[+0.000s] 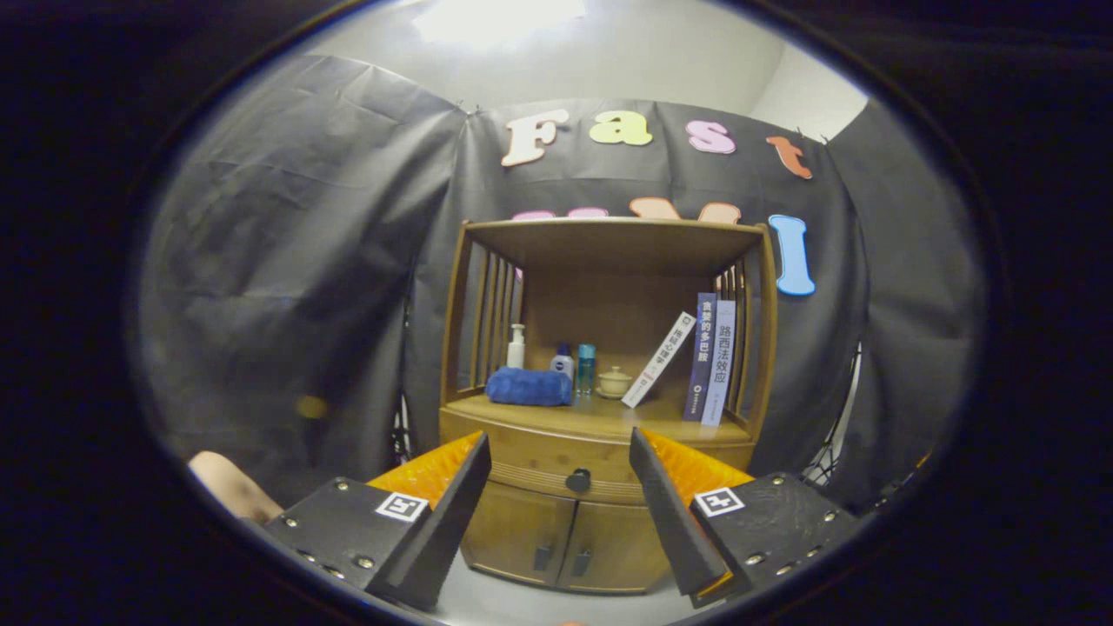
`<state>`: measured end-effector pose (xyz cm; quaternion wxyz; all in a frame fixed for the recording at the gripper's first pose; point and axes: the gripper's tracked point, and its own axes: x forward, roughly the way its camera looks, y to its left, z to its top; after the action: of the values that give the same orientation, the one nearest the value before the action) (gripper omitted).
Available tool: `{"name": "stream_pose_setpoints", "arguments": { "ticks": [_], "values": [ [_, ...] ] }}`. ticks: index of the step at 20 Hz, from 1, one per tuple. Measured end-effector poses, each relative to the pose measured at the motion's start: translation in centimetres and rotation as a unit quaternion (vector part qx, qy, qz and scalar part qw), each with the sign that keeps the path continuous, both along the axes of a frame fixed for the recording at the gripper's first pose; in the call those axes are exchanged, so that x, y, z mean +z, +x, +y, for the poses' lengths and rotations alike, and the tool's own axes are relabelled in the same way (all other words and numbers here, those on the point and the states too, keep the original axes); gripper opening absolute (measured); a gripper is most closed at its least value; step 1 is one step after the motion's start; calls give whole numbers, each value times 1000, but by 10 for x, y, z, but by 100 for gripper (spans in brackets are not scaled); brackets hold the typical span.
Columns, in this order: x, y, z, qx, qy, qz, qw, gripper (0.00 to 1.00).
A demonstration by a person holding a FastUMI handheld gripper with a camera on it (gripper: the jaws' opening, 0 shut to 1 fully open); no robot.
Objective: Pull open the drawer, take out the items inside it, and place them on the countertop above the cabinet.
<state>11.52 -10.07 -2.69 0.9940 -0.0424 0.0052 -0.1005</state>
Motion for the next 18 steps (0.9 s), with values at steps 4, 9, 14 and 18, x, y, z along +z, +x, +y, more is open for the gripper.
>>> {"name": "stream_pose_setpoints", "arguments": {
  "ticks": [4,9,14,18],
  "values": [
    [-45,50,-21,-18,12,32,999,96],
    [-102,107,-34,-28,21,78,996,96],
    [-143,158,-47,-42,33,113,992,96],
    [-173,182,-60,-57,31,143,988,96]
  ]
}}
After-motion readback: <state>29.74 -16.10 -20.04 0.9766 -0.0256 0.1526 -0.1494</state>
